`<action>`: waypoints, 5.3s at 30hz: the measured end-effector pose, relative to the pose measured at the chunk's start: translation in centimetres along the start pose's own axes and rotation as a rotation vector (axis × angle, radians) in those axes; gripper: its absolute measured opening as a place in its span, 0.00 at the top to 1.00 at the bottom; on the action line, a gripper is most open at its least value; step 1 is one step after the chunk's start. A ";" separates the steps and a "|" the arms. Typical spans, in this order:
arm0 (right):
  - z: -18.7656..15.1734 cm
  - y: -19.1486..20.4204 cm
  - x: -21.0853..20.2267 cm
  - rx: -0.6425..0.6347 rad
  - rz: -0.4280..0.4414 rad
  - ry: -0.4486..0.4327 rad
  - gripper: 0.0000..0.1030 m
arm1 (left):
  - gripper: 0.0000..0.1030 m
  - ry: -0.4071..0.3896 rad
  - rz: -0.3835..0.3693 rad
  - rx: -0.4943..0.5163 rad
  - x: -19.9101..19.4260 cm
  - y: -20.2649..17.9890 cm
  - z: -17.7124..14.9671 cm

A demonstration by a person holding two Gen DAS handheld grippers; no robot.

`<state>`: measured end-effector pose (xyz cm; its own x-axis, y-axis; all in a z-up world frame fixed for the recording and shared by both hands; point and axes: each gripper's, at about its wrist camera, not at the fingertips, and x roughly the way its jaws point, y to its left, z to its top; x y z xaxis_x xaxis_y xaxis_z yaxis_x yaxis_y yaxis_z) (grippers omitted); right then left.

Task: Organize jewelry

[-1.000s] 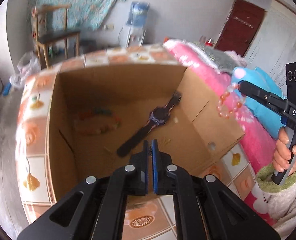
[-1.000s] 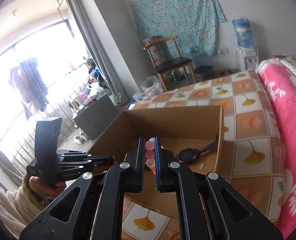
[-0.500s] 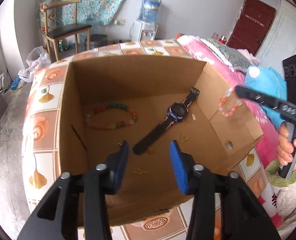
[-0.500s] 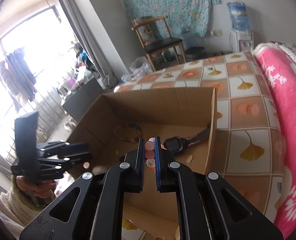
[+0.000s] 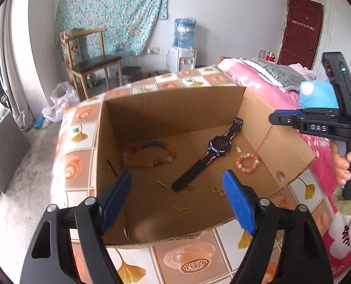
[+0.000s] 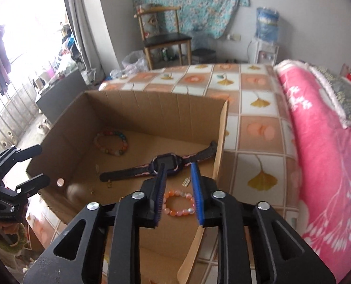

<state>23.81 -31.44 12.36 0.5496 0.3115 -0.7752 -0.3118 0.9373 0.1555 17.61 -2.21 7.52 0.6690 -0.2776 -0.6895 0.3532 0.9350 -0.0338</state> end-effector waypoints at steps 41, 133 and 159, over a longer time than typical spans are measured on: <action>-9.1 9.7 -4.7 0.152 -0.274 0.117 0.08 | 0.05 0.127 0.192 -0.260 -5.6 -0.6 -5.4; -9.3 7.9 -4.5 0.165 -0.229 0.124 0.08 | 0.05 0.231 0.216 -0.252 -3.7 -2.0 -6.1; -9.4 7.9 -4.6 0.166 -0.227 0.126 0.08 | 0.05 0.227 0.217 -0.253 -3.9 -1.9 -6.1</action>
<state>11.53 -26.91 11.36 0.4875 0.0790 -0.8695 -0.0555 0.9967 0.0594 10.36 -1.61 5.88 0.5387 -0.0380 -0.8416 0.0286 0.9992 -0.0268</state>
